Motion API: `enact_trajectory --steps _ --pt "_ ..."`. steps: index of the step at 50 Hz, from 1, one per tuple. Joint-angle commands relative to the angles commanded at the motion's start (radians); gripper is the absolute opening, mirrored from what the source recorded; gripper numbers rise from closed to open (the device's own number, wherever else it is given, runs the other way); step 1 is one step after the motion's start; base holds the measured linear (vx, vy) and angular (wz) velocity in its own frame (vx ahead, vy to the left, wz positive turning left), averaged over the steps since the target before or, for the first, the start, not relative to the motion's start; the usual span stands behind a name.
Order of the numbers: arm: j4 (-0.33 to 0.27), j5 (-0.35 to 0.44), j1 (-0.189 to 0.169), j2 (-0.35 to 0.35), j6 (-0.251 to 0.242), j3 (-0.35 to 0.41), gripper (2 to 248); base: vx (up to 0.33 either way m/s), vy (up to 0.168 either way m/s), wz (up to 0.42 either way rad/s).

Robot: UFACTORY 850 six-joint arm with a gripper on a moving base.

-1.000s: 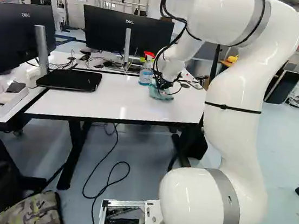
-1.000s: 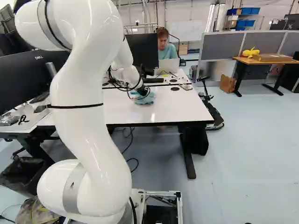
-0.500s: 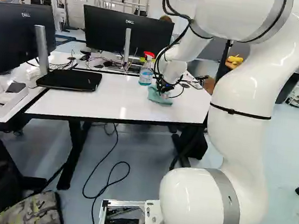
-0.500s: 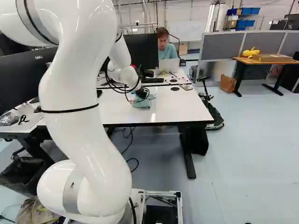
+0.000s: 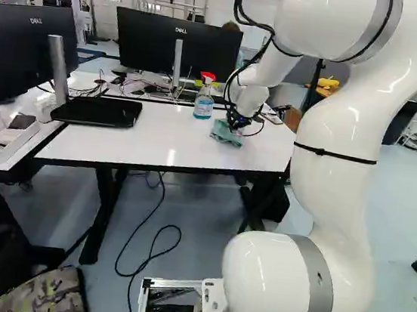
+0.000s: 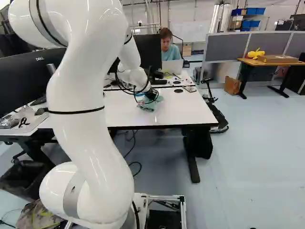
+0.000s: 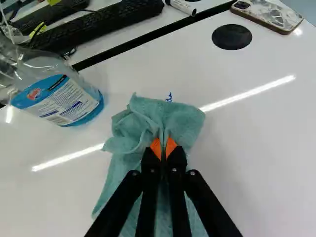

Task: Clean the table with the green towel

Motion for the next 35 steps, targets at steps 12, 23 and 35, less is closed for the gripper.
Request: enact_trajectory --steps 12,23,35 --pt "0.000 0.000 -0.033 -0.033 0.000 -0.043 31 0.000 0.000 0.000" --pt "0.000 0.000 -0.060 -0.066 0.000 -0.085 31 0.000 0.000 0.000" --pt "0.000 0.000 -0.059 -0.111 0.000 -0.144 31 0.000 0.000 0.000"
